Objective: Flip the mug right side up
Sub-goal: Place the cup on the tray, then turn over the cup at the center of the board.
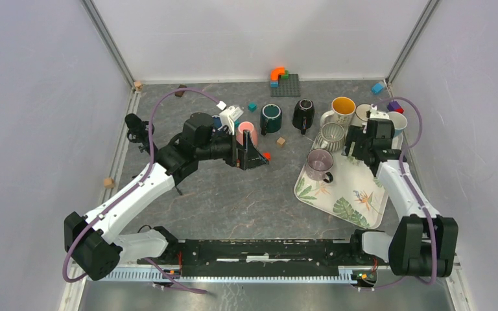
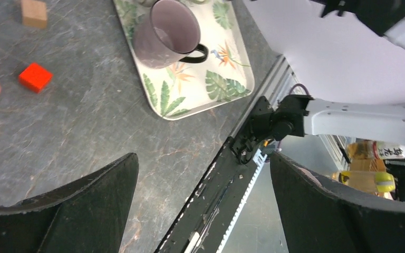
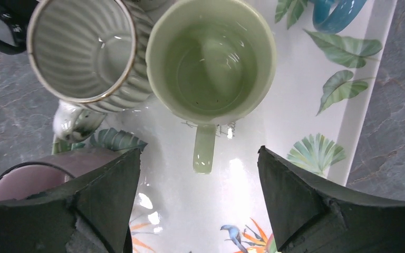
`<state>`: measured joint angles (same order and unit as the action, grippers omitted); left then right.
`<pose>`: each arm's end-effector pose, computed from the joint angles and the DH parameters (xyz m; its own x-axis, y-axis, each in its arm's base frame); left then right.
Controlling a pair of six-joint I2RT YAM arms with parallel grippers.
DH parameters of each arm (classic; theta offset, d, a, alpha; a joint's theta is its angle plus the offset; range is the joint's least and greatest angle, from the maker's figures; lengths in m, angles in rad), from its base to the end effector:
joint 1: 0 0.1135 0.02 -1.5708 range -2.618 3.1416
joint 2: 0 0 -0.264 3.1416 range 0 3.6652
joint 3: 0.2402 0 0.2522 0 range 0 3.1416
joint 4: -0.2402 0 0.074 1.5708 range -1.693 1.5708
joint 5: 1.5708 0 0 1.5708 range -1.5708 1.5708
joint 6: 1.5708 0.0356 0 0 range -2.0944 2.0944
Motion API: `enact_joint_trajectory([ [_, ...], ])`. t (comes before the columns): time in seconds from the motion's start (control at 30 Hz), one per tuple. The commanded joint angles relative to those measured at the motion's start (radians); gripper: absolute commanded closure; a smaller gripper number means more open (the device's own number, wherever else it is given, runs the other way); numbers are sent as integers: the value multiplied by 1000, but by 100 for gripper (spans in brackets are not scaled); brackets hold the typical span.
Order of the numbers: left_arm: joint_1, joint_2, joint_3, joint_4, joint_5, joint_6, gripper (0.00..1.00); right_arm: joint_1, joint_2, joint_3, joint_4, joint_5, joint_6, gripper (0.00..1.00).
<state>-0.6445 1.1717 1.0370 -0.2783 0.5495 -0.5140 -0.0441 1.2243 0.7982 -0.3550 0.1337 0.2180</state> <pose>0.1997 -0.1734 0.3414 -0.7193 0.0161 -0.6945 0.6214 0.4619 -0.6329 0.2553 -0.0160 0.2383 -0.6568 0.2436 -0.7136 0.2871 0.9559 0.0620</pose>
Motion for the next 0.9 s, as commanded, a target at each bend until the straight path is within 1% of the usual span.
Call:
enact_joint_trajectory([
  [0.0,0,1,31,-75,-177,27,0,0,-87,13,-1,-43,-24,11],
  [0.17,0,39,74,-202,-469,0,0,12,-152,12,10,-124,-14,8],
  [0.27,-1,73,82,-227,-573,-20,0,34,-186,12,29,-166,4,7],
  [0.37,-2,125,88,-229,-638,-40,0,39,-210,15,48,-196,23,6],
  [0.4,-2,144,94,-229,-659,-47,0,69,-218,14,57,-210,32,6],
  [0.53,-7,241,128,-229,-732,-69,0,100,-247,3,90,-249,66,6],
  [0.67,-20,349,199,-236,-807,-92,0,119,-264,-13,132,-288,88,6],
  [0.87,-49,505,296,-253,-965,-154,0,125,-249,-24,161,-329,94,6],
])
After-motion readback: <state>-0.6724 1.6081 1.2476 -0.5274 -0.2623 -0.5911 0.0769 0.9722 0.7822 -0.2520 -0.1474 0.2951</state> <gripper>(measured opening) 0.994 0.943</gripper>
